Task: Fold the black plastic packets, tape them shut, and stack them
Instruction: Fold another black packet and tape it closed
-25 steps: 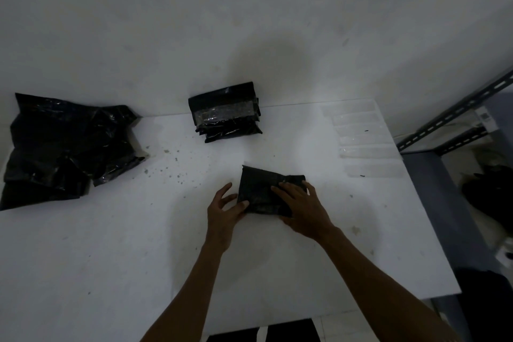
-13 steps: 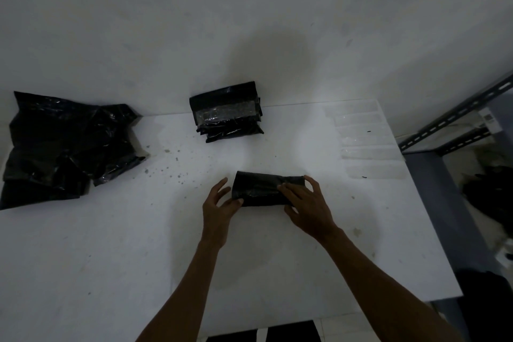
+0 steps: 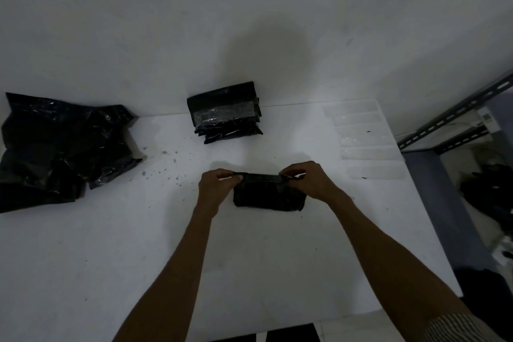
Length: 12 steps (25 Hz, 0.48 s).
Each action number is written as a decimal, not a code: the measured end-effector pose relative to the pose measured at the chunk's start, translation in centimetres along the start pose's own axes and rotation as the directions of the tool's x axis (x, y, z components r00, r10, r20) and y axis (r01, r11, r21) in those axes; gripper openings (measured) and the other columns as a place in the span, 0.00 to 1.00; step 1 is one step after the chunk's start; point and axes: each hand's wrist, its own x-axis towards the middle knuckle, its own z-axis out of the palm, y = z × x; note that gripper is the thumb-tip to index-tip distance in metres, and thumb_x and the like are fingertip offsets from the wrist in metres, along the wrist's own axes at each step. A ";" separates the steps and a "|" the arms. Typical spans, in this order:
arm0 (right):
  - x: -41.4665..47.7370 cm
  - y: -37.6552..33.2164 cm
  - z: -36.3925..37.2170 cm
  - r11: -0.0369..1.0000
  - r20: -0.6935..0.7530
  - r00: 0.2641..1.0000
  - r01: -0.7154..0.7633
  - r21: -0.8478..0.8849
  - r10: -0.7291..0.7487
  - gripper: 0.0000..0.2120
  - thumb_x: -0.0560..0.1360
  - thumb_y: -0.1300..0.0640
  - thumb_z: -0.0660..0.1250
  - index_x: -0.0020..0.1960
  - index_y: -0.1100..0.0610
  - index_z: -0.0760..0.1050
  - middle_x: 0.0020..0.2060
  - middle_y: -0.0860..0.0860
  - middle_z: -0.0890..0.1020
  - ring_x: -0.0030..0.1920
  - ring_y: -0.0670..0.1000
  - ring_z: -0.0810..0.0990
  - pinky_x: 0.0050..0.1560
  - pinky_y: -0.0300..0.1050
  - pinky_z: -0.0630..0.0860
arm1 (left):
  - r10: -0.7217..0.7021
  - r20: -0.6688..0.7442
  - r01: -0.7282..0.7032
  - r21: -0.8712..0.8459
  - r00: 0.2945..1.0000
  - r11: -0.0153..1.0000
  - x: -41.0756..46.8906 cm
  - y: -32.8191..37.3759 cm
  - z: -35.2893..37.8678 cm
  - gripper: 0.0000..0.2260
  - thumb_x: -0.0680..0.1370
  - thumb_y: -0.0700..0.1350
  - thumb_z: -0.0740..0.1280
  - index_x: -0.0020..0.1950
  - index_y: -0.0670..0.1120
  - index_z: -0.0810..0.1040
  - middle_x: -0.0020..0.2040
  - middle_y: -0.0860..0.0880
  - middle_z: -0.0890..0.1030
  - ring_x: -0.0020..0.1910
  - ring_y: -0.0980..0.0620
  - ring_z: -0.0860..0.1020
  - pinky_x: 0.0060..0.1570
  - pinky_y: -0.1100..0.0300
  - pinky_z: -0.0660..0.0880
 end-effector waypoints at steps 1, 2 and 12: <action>0.2 0.5 0.2 0.999 -0.030 0.999 0.011 -0.053 -0.013 0.11 0.71 0.65 0.73 0.51 0.55 0.85 0.46 0.49 0.86 0.47 0.43 0.83 0.49 0.35 0.77 | -0.008 0.000 0.008 0.061 1.000 0.998 0.7 -0.2 0.3 0.09 0.71 0.45 0.78 0.48 0.44 0.85 0.45 0.48 0.85 0.48 0.50 0.83 0.48 0.62 0.78; 0.3 1.2 0.5 0.989 -0.080 0.995 0.048 -0.137 -0.059 0.11 0.72 0.65 0.72 0.52 0.56 0.85 0.48 0.51 0.86 0.47 0.46 0.84 0.51 0.35 0.77 | 0.003 -0.006 -0.002 0.140 1.000 0.990 1.3 -0.4 0.6 0.10 0.71 0.47 0.77 0.48 0.43 0.85 0.45 0.48 0.85 0.47 0.51 0.82 0.47 0.62 0.78; -2.2 4.6 4.4 0.569 0.082 0.923 0.301 -0.765 -0.377 0.20 0.74 0.58 0.68 0.66 0.57 0.77 0.65 0.53 0.79 0.66 0.54 0.76 0.68 0.55 0.68 | 0.568 0.268 -0.595 0.603 0.778 0.531 1.7 -3.9 2.1 0.21 0.75 0.36 0.70 0.68 0.46 0.77 0.68 0.44 0.75 0.67 0.46 0.72 0.65 0.53 0.71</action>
